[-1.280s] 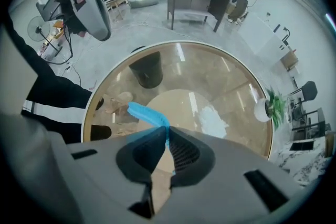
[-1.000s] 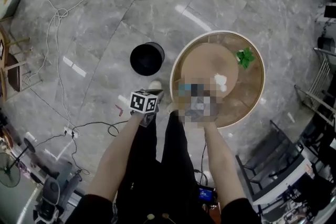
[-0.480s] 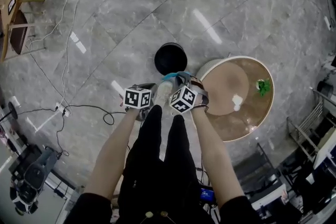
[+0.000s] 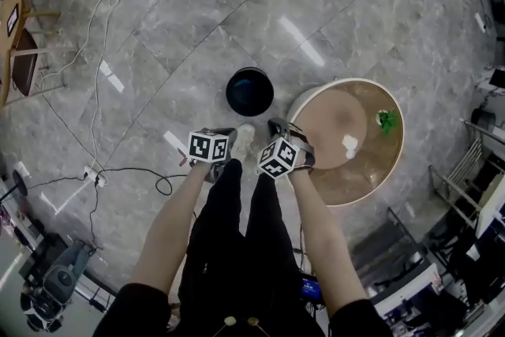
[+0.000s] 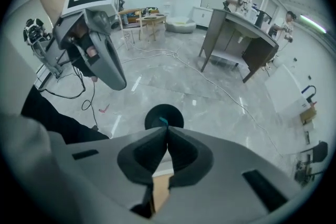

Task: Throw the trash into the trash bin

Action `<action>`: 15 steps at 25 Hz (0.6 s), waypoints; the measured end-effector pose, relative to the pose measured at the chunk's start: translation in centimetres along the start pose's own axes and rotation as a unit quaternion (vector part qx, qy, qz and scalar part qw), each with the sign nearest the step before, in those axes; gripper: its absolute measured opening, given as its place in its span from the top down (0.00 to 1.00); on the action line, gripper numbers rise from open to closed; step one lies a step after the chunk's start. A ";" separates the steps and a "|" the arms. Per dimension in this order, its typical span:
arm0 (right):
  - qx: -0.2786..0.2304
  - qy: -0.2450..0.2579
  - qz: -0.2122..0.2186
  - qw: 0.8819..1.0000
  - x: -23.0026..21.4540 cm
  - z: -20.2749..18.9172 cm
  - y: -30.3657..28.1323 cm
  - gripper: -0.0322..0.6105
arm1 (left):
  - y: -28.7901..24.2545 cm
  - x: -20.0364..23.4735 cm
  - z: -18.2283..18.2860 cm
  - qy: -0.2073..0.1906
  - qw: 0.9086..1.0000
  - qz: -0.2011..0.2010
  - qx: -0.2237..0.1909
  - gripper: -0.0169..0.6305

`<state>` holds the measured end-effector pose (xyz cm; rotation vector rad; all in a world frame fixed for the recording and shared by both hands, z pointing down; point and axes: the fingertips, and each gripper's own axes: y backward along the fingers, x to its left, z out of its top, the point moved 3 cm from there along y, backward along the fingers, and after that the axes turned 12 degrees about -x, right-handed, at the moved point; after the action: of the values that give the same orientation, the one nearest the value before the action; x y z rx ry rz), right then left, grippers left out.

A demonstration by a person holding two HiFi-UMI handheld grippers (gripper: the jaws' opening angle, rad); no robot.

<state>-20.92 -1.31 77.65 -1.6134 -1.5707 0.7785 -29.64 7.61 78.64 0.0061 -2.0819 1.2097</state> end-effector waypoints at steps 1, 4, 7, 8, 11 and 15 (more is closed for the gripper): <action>0.001 -0.012 -0.003 1.000 0.3 -0.6 1.3 0.95 | 0.1 -0.7 -0.2 -0.010 1.000 -0.005 0.006 0.97; -0.007 -0.072 -0.027 0.997 0.9 -2.4 5.7 0.95 | 0.4 -2.4 -1.0 -0.044 0.998 -0.018 0.030 0.97; -0.032 -0.176 -0.092 0.980 0.1 -4.1 10.5 0.95 | 0.1 -3.7 -1.2 -0.083 0.994 -0.029 0.062 0.97; -0.044 -0.215 -0.115 0.969 -0.2 -4.7 12.3 0.95 | 0.2 -4.2 -1.4 -0.096 0.992 -0.032 0.075 0.97; -0.081 -0.322 -0.178 0.926 -0.7 -6.9 17.7 0.95 | 0.6 -6.0 -2.3 -0.140 0.983 -0.040 0.116 0.97; -0.148 -0.406 -0.235 0.871 -0.1 -8.3 24.6 0.95 | 1.2 -9.0 -3.6 -0.176 0.973 -0.041 0.146 0.97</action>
<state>-0.52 -1.55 61.55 -1.0193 -2.6651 1.0402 -21.27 7.99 73.56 0.4703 -2.1502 1.5400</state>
